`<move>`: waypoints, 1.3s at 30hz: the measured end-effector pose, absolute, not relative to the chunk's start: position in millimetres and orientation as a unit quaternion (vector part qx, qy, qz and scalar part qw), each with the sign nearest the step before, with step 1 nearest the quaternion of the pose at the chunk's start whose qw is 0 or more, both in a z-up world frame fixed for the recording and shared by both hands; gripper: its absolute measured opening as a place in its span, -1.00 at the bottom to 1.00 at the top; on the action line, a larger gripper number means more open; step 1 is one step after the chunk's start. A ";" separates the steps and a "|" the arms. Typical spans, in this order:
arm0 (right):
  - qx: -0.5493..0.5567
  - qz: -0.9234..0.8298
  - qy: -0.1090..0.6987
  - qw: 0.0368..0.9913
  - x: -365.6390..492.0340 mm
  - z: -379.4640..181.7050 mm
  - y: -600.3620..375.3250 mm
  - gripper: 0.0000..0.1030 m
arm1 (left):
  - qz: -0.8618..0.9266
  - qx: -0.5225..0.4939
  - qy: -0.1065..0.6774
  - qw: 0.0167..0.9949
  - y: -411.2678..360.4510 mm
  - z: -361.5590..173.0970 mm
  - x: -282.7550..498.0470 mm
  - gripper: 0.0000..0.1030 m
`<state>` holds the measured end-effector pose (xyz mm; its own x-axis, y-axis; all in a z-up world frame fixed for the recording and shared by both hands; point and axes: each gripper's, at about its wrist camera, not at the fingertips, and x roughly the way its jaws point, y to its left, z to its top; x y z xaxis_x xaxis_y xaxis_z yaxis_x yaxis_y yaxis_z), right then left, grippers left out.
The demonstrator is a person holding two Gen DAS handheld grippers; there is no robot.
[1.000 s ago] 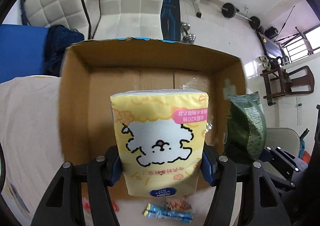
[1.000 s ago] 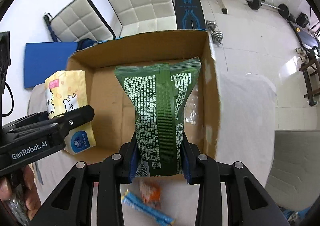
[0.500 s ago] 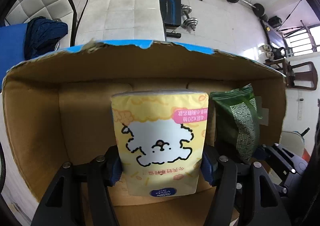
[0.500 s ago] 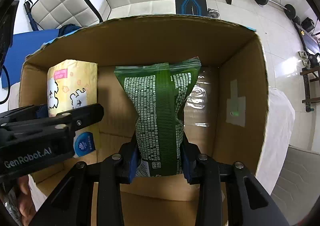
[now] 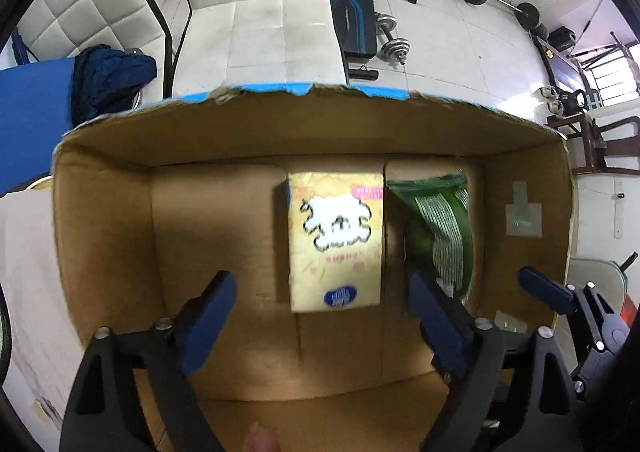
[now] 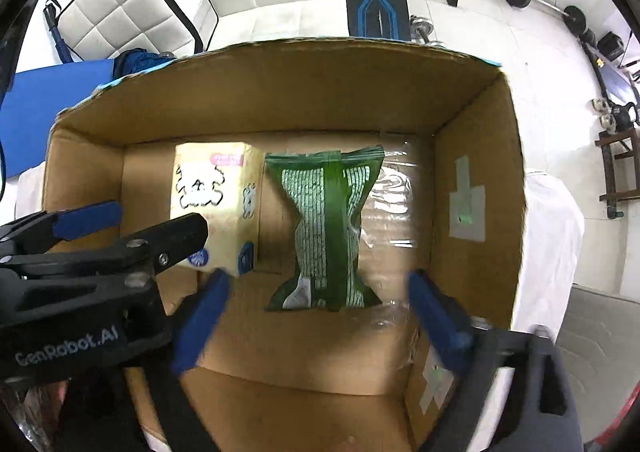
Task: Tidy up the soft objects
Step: 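Carry both packs into the cardboard box and open both tools, then grasp the red snack pack with the left tool while the right tool grasps the orange snack bag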
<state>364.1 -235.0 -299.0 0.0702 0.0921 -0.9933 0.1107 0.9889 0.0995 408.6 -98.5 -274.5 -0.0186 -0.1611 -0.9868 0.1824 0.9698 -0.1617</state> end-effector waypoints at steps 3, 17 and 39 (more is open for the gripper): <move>0.074 -0.008 0.676 0.733 351.4 -288.4 -230.2 1.00 | -0.120 0.018 0.692 0.711 -92.9 -265.2 392.8 0.78; 0.101 -0.011 0.655 0.748 202.1 -234.9 -209.3 1.00 | -0.059 -0.007 0.626 0.777 -9.5 -174.7 256.0 0.78; 0.149 -0.016 0.746 0.649 140.5 -381.8 -177.9 0.98 | 0.023 -0.121 0.769 0.628 98.5 -369.3 179.9 0.82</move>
<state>140.5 -177.9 -381.8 -0.1127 0.2014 -0.9730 0.2430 0.9551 0.1696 179.9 98.5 -369.3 -0.1827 -0.1568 -0.9706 -0.2155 0.9696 -0.1161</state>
